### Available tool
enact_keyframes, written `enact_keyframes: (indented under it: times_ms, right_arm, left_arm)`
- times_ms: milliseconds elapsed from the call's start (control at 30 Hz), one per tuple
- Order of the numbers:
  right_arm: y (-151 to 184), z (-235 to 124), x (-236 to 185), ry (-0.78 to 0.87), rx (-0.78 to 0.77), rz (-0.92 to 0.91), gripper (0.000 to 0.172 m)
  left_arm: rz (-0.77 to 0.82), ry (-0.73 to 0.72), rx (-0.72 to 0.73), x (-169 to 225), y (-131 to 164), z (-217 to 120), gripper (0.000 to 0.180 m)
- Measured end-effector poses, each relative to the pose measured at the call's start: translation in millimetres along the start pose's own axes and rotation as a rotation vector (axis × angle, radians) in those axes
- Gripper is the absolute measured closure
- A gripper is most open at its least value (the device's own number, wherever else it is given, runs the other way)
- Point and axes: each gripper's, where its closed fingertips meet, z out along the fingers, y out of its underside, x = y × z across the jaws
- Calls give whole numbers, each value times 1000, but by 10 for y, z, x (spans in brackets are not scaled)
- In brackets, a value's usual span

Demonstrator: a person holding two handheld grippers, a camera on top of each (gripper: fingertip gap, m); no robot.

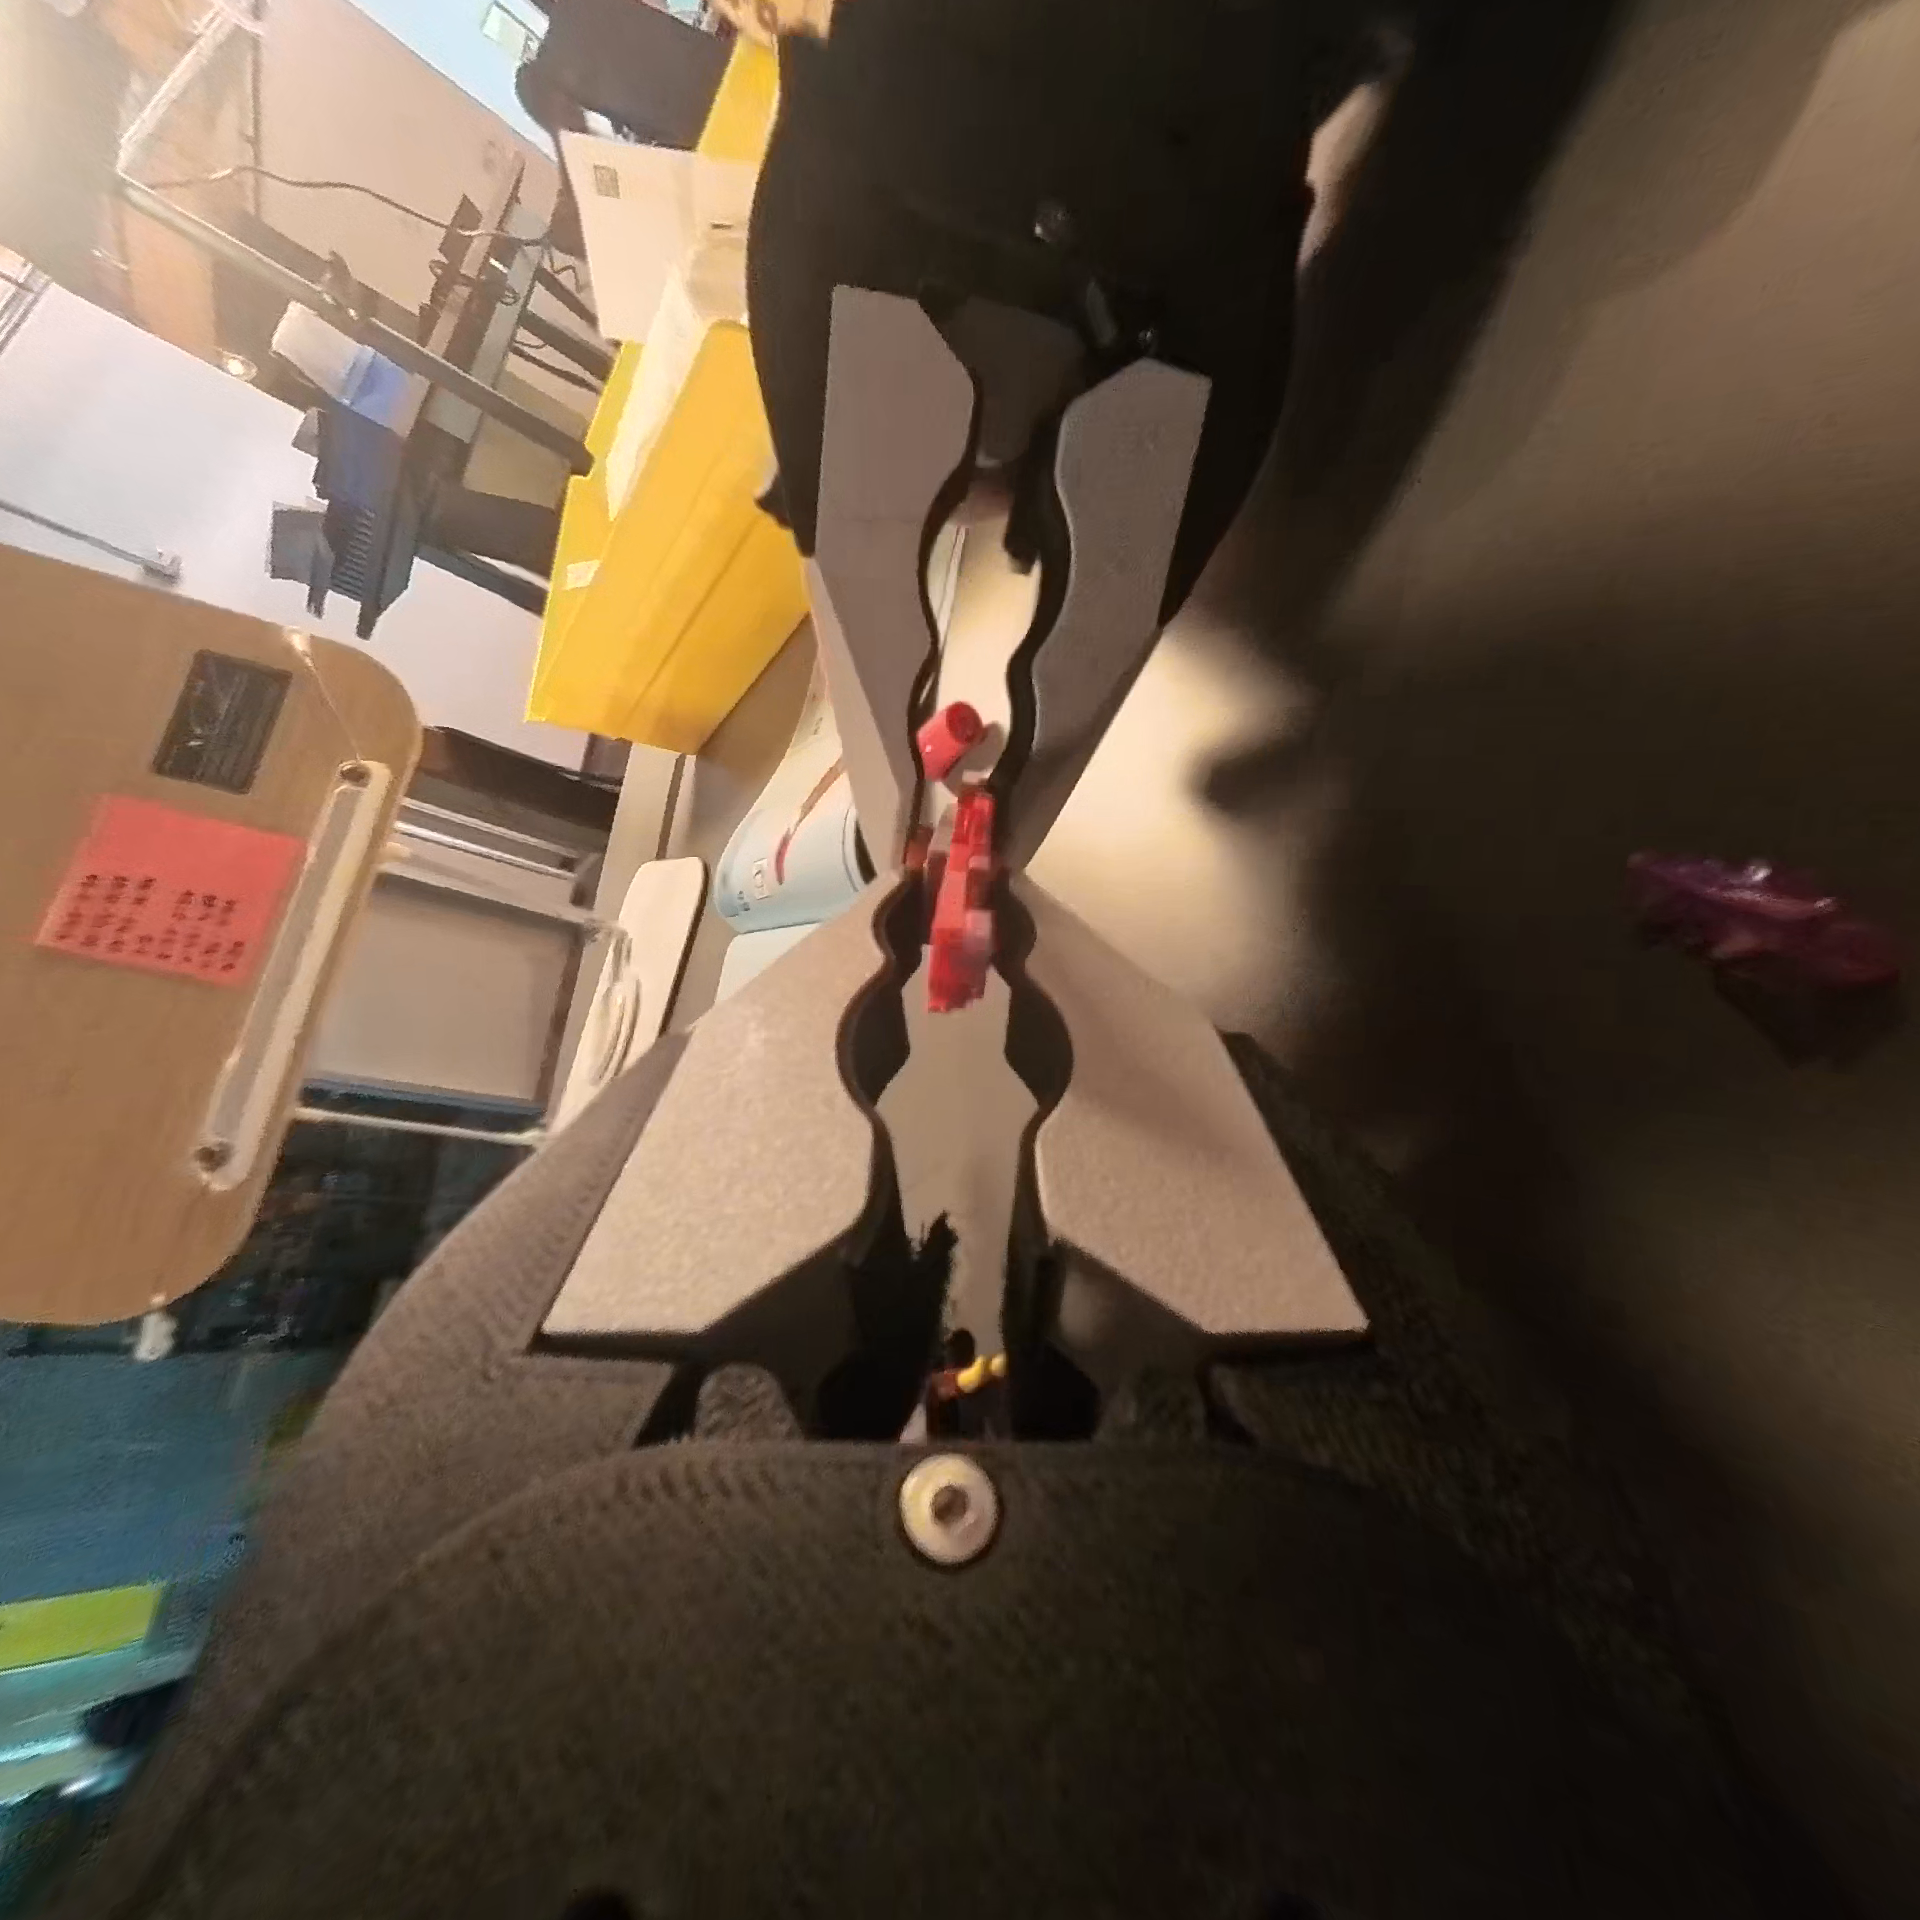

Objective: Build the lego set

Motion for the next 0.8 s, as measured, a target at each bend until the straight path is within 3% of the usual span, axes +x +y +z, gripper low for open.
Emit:
enact_keyframes:
  times_ms: [300,467,800]
  right_arm:
    - [-93,-55,30,-7,137,118,160]
    - [-83,-35,24,44,121,26,159]
    - [113,61,55,134,-105,-258,160]
  left_arm:
    - [-90,36,104,-15,-103,-122,169]
    - [-76,34,92,-8,-76,-133,169]
    - [182,-102,-161,-29,106,20,169]
